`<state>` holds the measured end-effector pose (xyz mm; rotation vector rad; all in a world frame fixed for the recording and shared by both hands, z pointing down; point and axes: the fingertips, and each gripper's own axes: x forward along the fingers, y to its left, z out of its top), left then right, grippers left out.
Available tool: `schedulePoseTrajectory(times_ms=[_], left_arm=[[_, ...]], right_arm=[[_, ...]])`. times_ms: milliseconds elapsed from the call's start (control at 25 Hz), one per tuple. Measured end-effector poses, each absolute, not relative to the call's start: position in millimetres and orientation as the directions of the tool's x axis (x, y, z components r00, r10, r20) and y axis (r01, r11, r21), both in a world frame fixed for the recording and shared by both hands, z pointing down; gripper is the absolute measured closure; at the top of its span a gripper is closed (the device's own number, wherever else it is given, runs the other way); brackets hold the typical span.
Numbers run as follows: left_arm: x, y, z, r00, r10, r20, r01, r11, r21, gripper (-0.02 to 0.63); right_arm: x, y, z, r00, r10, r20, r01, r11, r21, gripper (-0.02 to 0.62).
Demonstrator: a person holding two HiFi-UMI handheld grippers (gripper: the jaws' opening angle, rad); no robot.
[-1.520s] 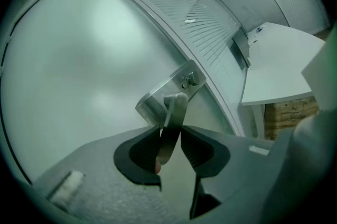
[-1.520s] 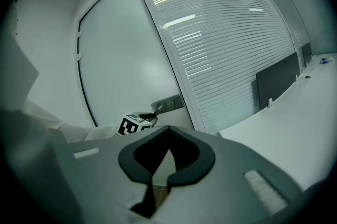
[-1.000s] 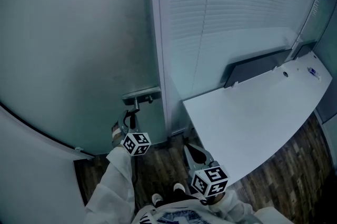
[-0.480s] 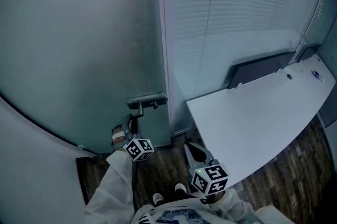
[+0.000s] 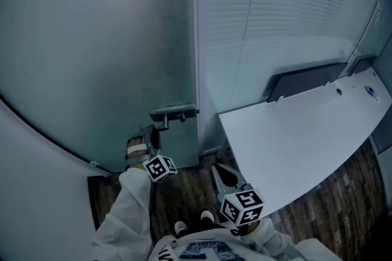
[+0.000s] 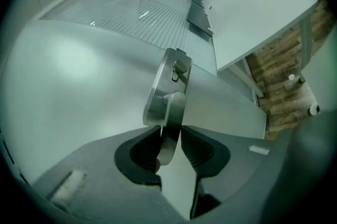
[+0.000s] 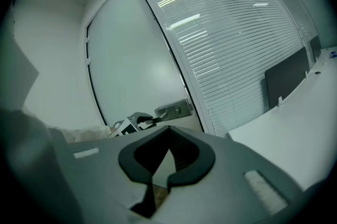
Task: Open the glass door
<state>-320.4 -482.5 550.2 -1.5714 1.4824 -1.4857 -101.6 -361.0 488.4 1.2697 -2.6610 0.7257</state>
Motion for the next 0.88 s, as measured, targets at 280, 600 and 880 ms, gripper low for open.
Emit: schedulePoseTrajectory(times_ms=[280,600,880], left_arm=[[-324,-479,554,-0.239,-0.913,0.331,-0.257,-0.269,-0.928,0.495],[-319,-447,521,-0.251,-0.916,0.314,-0.418,-0.19,-0.888,0.581],[-307,-355,510,-0.148,-0.931,0.335,-0.892,-0.021,-0.451,0.603]], right_arm=[[-82,-359,495,-0.637,-0.709,0.303,-0.763,0.523,-0.38,0.592],[-74,-351,487,-0.638,-0.71,0.297,-0.76,0.519,-0.392,0.592],[-84,-316,482,-0.641,-0.719,0.268,-0.759,0.541,-0.363,0.592]])
